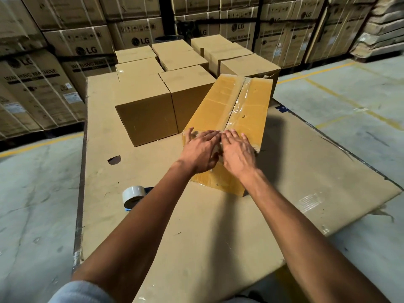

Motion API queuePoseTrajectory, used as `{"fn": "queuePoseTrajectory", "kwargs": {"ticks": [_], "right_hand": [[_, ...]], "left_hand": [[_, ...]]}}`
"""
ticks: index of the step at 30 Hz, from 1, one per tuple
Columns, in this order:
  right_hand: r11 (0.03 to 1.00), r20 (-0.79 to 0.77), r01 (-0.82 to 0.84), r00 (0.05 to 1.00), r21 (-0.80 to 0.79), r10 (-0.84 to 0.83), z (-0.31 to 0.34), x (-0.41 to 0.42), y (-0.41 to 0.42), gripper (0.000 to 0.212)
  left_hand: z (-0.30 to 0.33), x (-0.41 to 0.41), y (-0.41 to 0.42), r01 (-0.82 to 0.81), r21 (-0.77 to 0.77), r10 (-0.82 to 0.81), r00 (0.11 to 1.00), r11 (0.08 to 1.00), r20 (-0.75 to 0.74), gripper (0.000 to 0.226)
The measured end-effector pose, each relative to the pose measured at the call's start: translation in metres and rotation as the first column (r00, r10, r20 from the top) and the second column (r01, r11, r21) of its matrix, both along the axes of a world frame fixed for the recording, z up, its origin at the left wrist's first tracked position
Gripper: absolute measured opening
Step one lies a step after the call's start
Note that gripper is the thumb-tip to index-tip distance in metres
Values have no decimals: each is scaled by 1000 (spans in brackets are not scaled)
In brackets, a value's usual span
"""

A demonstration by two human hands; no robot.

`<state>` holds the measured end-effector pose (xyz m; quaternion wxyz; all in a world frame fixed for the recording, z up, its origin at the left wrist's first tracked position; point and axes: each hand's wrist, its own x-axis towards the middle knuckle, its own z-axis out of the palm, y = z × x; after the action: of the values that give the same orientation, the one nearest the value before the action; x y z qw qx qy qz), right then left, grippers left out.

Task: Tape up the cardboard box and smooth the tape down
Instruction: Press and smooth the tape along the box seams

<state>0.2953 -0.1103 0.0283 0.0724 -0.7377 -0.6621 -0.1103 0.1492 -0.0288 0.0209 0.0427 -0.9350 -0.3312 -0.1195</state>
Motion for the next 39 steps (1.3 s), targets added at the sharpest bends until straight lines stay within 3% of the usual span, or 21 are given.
{"fn": "queuePoseTrajectory", "kwargs": {"ticks": [6,11,15,18,22,25,28,33,35,39], "right_hand": [[997,-45,-31,998,75,35,-7,7,-1,62],[954,-197,-49,974,295,111,-11,4,-12,59],[961,-186,-57,976,270,111,-13,5,-14,59],[985,-105,-72,991,154,88,-10,6,-5,57],[999,-32,-15,999,42,17,-5,1,7,68],[1000,-28,16,999,16,-15,-1,-4,7,70],[998,-46,2,999,64,1,-4,2,3,63],[979,-202,9,979,205,33,-3,-3,-10,49],[967,-228,25,973,254,35,1,-2,-12,40],[955,-195,41,981,294,18,1,6,-7,42]], "left_hand": [[-11,-3,13,146,63,-155,971,987,180,58],[-17,-12,14,201,166,-239,934,966,265,51],[-21,-15,14,197,183,-239,939,963,247,49],[-6,-9,9,140,119,-166,954,983,249,50],[2,-1,14,90,99,-101,988,991,115,68],[-6,5,13,58,85,-67,992,995,111,73],[-8,3,11,101,120,-120,978,988,168,65],[-15,-9,13,165,162,-205,940,973,272,54],[-12,-12,13,198,119,-226,922,973,314,46],[-7,-10,20,182,34,-183,918,983,352,37]]}}
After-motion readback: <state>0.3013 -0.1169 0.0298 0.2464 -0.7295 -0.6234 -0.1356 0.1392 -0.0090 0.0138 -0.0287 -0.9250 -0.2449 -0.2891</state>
